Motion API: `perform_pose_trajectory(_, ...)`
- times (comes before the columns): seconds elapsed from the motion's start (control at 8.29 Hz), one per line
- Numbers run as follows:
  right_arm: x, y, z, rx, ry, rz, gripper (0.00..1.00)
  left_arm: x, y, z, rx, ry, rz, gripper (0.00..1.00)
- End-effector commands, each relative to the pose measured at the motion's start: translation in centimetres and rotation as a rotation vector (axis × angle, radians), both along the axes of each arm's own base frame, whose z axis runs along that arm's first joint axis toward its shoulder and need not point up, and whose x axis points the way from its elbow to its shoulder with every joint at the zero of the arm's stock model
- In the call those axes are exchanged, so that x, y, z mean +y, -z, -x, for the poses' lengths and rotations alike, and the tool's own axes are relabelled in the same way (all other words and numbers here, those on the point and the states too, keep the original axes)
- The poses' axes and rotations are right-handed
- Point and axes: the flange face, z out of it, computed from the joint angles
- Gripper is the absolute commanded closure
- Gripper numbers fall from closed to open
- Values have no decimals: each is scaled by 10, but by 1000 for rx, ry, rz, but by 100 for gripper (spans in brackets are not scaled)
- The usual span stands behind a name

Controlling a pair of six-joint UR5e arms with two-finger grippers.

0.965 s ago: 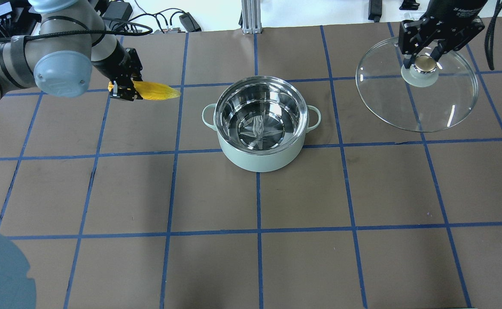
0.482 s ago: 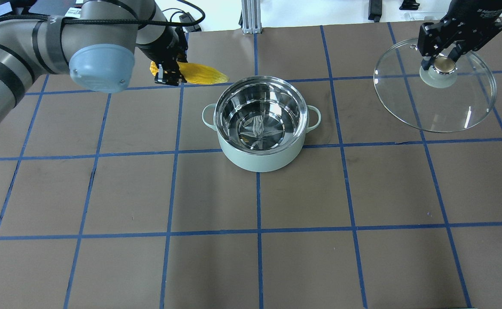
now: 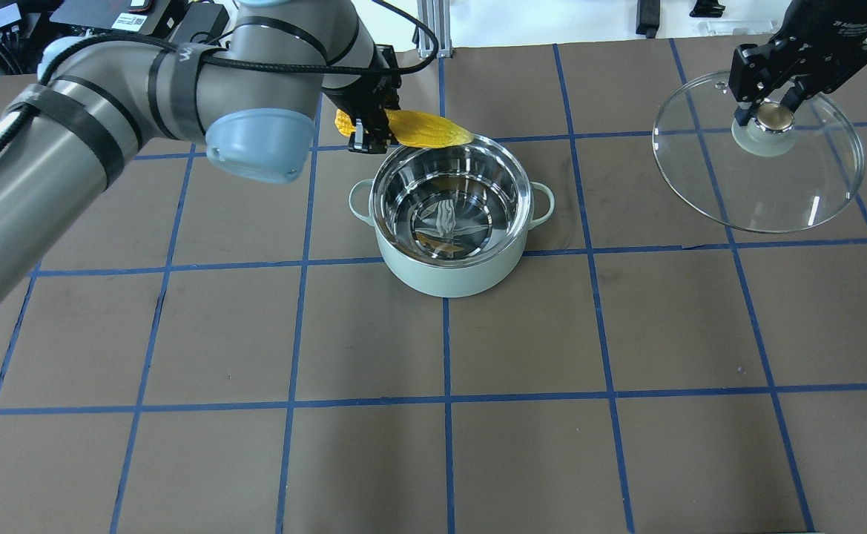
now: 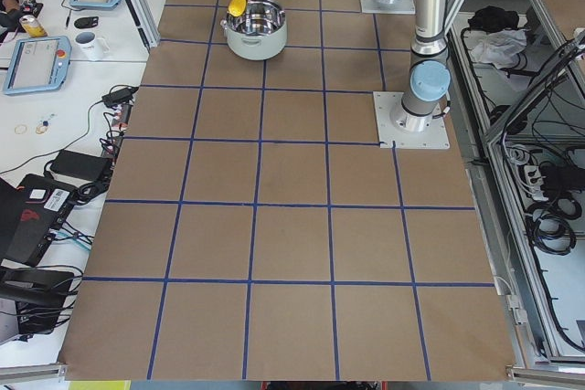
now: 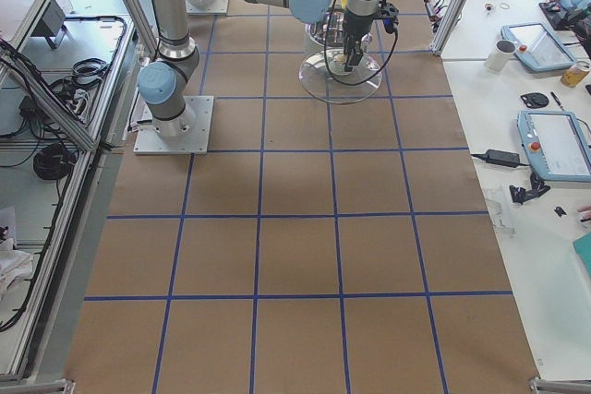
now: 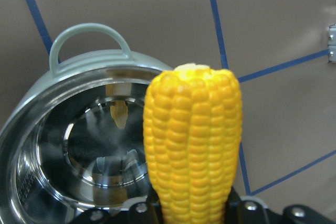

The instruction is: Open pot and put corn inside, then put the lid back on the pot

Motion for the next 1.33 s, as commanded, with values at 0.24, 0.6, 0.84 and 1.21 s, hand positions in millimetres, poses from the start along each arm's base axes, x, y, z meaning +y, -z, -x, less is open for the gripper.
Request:
perform_pose_trajectory(0.24, 1, 1, 0, -2, 2, -2, 71, 5, 60, 47, -13, 35, -71, 100)
perform_pose_trajectory(0.6, 3, -4, -5, -14, 9, 7, 72, 5, 75, 47, -24, 36, -107, 96)
perform_pose_trajectory(0.84, 3, -4, -6, -18, 9, 8, 72, 1, 99, 48, -33, 28, -139, 87)
perform_pose_trajectory(1.21, 3, -6, -10, -33, 11, 18, 72, -1, 105, 47, -48, 26, -142, 27)
